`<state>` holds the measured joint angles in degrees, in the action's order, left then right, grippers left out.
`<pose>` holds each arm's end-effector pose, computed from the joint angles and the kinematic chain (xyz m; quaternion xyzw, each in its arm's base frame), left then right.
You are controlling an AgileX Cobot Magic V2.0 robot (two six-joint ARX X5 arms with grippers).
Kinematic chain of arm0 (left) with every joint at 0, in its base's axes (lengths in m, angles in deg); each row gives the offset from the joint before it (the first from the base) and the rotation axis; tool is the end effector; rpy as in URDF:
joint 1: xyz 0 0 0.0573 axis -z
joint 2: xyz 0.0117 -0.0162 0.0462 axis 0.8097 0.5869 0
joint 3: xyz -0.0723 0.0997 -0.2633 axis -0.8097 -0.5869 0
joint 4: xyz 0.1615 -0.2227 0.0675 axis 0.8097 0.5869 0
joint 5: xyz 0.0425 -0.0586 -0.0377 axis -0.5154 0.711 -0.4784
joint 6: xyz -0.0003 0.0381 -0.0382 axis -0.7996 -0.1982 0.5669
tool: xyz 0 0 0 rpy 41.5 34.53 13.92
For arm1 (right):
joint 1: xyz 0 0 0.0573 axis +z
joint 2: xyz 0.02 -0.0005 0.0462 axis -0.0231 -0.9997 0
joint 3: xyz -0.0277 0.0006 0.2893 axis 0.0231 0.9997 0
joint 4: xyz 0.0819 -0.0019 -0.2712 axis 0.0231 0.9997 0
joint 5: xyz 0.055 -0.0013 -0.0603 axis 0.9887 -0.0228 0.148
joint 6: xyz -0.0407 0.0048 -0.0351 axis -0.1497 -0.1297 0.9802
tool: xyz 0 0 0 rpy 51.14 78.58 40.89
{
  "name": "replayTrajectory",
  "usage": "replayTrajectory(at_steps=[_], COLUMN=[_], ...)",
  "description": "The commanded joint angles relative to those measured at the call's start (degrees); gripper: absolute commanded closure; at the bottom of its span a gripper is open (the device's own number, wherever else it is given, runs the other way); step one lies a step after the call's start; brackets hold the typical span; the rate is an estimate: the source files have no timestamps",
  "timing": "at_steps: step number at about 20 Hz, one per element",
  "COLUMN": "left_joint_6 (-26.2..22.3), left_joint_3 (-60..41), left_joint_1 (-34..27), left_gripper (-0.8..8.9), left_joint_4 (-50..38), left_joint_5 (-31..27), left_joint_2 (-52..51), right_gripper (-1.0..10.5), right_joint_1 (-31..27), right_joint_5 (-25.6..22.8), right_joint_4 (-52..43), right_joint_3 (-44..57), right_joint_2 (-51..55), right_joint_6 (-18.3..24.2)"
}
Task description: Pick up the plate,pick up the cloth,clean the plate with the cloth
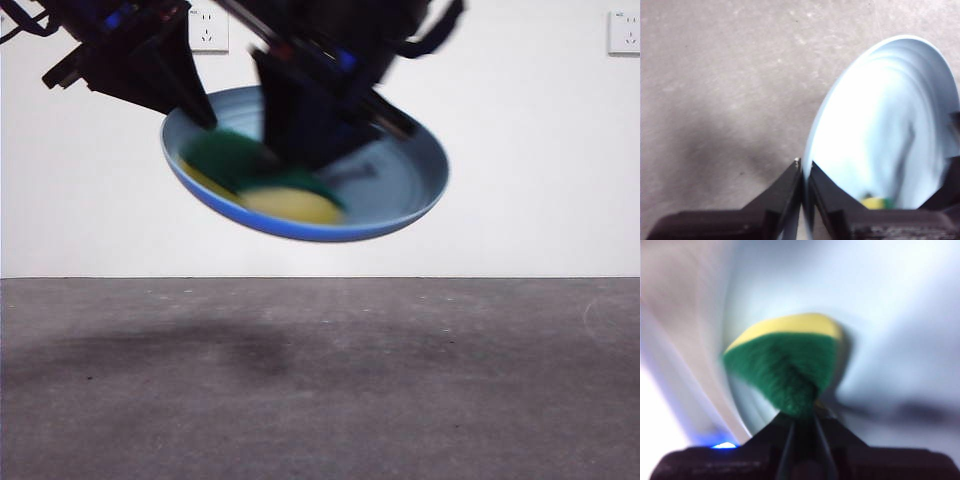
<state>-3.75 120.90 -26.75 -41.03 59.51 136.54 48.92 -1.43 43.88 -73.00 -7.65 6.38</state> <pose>0.2548 -0.1371 0.3135 -0.0256 0.3290 -0.2763 0.9026 0.2405 0.2678 0.2716 -0.1557 0.4784 0.3790 0.7767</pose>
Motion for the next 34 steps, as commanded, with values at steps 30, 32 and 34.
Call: replayTrajectory(at_steps=[30, 32, 34], left_joint_6=[-1.90, -1.99, -2.51], left_joint_3=[0.26, 0.26, 0.26], left_joint_1=[-0.26, 0.00, 0.02], left_gripper=[8.22, 8.22, 8.22], left_joint_4=[5.11, 6.05, 6.62], left_joint_5=[5.77, 5.66, 5.20], left_joint_2=[-0.52, -0.52, -0.52], right_gripper=[9.6, 9.6, 9.6], right_joint_1=[-4.85, -4.85, -4.68], right_joint_5=[-26.67, -21.00, -10.49], right_joint_4=[-12.44, -18.05, -23.91], right_joint_3=[0.66, 0.66, 0.66], right_joint_2=[-1.14, -1.11, -0.85], right_joint_6=[4.52, 4.50, 3.98])
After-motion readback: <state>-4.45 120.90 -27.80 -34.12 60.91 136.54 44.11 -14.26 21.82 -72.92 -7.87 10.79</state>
